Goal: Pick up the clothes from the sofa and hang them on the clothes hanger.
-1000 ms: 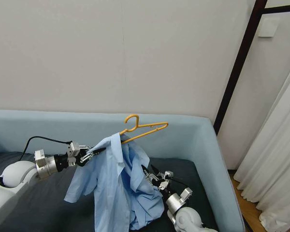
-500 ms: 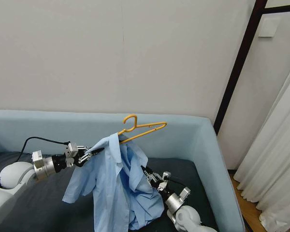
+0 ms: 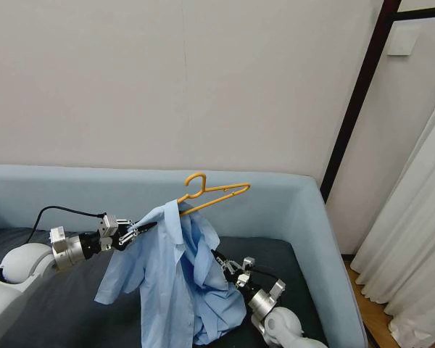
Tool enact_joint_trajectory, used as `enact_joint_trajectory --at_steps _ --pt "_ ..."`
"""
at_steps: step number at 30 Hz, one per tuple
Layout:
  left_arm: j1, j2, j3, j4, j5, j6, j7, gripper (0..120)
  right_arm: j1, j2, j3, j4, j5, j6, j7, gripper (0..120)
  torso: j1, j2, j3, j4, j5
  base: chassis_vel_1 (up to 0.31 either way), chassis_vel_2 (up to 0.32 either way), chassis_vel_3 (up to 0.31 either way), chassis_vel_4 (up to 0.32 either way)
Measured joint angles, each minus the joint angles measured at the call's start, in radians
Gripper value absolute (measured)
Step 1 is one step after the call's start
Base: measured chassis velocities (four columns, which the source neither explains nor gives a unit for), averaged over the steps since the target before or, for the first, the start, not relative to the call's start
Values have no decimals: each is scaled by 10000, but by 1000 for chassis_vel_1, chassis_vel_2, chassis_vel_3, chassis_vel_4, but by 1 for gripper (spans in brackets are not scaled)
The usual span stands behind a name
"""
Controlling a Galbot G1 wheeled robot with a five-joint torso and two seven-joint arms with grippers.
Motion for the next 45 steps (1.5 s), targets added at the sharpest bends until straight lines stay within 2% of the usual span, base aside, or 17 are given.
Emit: enact_joint_trajectory --at_steps 2,8,17,23,29,37,42,45 --pt "24 -64 -41 19 -3 -41 98 1 75 -108 356 629 -157 160 1180 0 0 0 0 0 -2 0 0 0 0" --pt "17 -192 -61 72 -9 -205 355 1 254 -517 1064 2157 -727 301 2668 0 0 0 0 -2 -2 0 0 0 0" --pt "-138 -124 -67 57 -12 -230 552 1 311 -1016 1654 3659 -2166 -174 4064 0 1 0 -1 -1 -1 0 0 0 0" --pt "-217 -80 -94 36 -159 -331 705 1 446 -1200 1711 4004 -2659 -732 4928 0 0 0 -1 0 -1 0 0 0 0" --pt "-224 -24 -95 -101 -456 -354 595 1 584 -1253 1641 3635 -2754 -954 5241 0 1 0 0 -1 2 0 0 0 0" --pt "-177 -4 -95 -80 -336 -354 608 1 723 -1234 1631 3340 -2471 -966 5142 0 1 0 0 1 -3 0 0 0 0" --pt "-180 -30 -104 1 -213 -354 602 1 262 -1294 1496 3421 -1948 -914 4574 0 1 0 0 -1 -3 0 0 0 0" --pt "-202 -31 -105 45 -180 -354 602 1 -257 -1320 1256 3408 -1701 -805 3606 0 0 0 -1 -1 -3 0 0 0 0"
